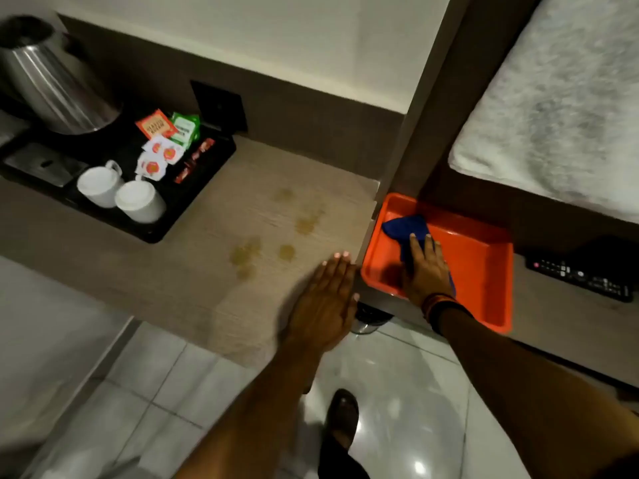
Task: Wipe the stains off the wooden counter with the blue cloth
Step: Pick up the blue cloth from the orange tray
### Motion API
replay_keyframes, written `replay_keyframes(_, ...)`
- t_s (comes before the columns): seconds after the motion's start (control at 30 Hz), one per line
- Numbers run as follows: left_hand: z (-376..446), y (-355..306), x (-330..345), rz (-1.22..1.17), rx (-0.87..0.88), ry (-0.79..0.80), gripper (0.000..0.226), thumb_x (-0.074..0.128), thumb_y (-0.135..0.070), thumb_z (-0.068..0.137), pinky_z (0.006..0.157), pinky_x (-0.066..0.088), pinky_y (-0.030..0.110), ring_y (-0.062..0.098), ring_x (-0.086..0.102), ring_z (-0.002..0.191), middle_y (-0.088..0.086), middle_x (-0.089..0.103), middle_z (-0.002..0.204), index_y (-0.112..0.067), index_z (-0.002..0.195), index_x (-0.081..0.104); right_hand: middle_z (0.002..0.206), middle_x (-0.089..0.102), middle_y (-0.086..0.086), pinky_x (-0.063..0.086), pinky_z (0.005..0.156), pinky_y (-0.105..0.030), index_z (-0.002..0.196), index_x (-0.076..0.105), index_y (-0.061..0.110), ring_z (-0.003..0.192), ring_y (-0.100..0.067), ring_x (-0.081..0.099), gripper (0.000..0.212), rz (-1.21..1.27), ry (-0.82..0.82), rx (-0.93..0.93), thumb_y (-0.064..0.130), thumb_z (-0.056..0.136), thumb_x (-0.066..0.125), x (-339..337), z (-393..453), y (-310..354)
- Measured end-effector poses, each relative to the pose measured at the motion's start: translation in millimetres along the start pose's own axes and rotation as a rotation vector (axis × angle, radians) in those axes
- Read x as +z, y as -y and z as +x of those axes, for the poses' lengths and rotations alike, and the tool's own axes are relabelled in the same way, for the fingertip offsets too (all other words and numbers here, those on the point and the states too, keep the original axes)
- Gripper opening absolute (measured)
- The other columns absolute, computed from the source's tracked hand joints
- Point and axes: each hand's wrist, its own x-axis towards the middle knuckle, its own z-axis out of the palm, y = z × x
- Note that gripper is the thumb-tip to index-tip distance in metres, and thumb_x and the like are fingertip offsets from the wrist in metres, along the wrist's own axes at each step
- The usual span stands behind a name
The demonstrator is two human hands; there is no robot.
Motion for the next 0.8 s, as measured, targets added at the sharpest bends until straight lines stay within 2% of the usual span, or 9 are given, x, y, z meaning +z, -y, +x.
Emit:
replay_keyframes(0.2, 0.8, 0.8, 2.2, -0.052, -0.019, -0.06, 0.061, 0.03, -0.032, 0.107, 0.131, 0.016, 0.042, 0.02, 0.016, 0.16, 0.01, 0.022, 0.171, -0.007, 0.161, 0.022, 0.17, 0.009, -0.013, 0.012, 0.123, -0.059, 0.162, 0.013, 0.029, 0.156, -0.038, 0.008, 0.071, 0.047, 0.07, 0.123, 0.041, 0.101, 0.049, 11.5, 33.2, -0.9)
replay_keyframes(0.27, -1.3, 2.1, 5.0, -0.063, -0.02, -0.081, 0.06, 0.032, -0.033, 0.107, 0.132, 0.014, 0.041, 0.018, 0.014, 0.16, 0.008, 0.021, 0.171, -0.009, 0.162, 0.021, 0.166, 0.023, -0.015, 0.023, 0.12, -0.058, 0.159, 0.024, 0.032, 0.151, -0.04, 0.024, 0.064, 0.001, 0.014, 0.143, 0.034, 0.101, 0.051, 11.5, 40.3, 0.1)
replay_keyframes(0.33, -0.5, 3.6, 5.7, -0.077, -0.029, -0.081, 0.06, 0.034, -0.033, 0.108, 0.132, 0.014, 0.041, 0.017, 0.013, 0.16, 0.007, 0.022, 0.171, -0.01, 0.162, 0.021, 0.153, 0.041, -0.017, 0.038, 0.111, -0.054, 0.155, 0.036, 0.032, 0.136, -0.042, 0.041, 0.055, -0.057, -0.068, 0.15, 0.021, 0.102, 0.048, 9.5, 46.2, 0.8)
replay_keyframes(0.4, -0.3, 2.0, 4.6, -0.076, -0.022, -0.066, 0.06, 0.031, -0.034, 0.108, 0.132, 0.013, 0.041, 0.017, 0.01, 0.161, 0.008, 0.021, 0.172, -0.01, 0.162, 0.02, 0.143, 0.051, -0.02, 0.045, 0.103, -0.051, 0.151, 0.046, 0.027, 0.127, -0.043, 0.05, 0.051, -0.079, -0.132, 0.108, 0.011, 0.102, 0.045, 4.4, 49.2, -1.5)
replay_keyframes(0.5, -0.4, 2.0, 0.2, -0.068, -0.013, -0.003, 0.06, 0.024, -0.034, 0.108, 0.132, 0.014, 0.044, 0.02, 0.008, 0.161, 0.011, 0.017, 0.172, -0.009, 0.162, 0.015, 0.127, 0.062, -0.028, 0.048, 0.099, -0.05, 0.141, 0.057, 0.013, 0.118, -0.046, 0.057, 0.049, -0.008, -0.165, 0.041, 0.005, 0.093, 0.055, -21.3, 47.1, 0.1)
replay_keyframes(0.63, 0.9, 1.5, -14.0, -0.075, -0.001, 0.057, 0.059, 0.024, -0.034, 0.109, 0.132, 0.012, 0.046, 0.025, 0.01, 0.161, 0.013, 0.018, 0.172, -0.009, 0.162, 0.016, 0.114, 0.068, -0.029, 0.052, 0.092, -0.047, 0.135, 0.063, 0.011, 0.106, -0.045, 0.064, 0.053, 0.12, -0.309, -0.043, 0.009, 0.082, 0.065, -61.9, 10.7, 23.1)
replay_keyframes(0.73, -14.4, 8.2, -34.4, -0.134, -0.004, 0.01, 0.056, 0.031, -0.03, 0.109, 0.13, 0.018, 0.048, 0.028, 0.022, 0.158, 0.015, 0.029, 0.168, -0.006, 0.159, 0.027, 0.113, 0.067, -0.024, 0.051, 0.089, -0.044, 0.134, 0.064, 0.013, 0.103, -0.042, 0.064, 0.053, 0.179, -0.359, -0.119, 0.015, 0.081, 0.068, -72.1, -30.8, 60.5)
replay_keyframes(0.8, -35.7, 23.7, -47.7, -0.143, -0.031, -0.08, 0.053, 0.039, -0.026, 0.108, 0.129, 0.022, 0.05, 0.029, 0.028, 0.156, 0.017, 0.035, 0.165, -0.003, 0.156, 0.035, 0.118, 0.066, -0.021, 0.049, 0.093, -0.043, 0.135, 0.063, 0.014, 0.109, -0.04, 0.063, 0.053, 0.212, -0.323, -0.164, 0.017, 0.083, 0.069, -62.6, -59.3, 91.5)
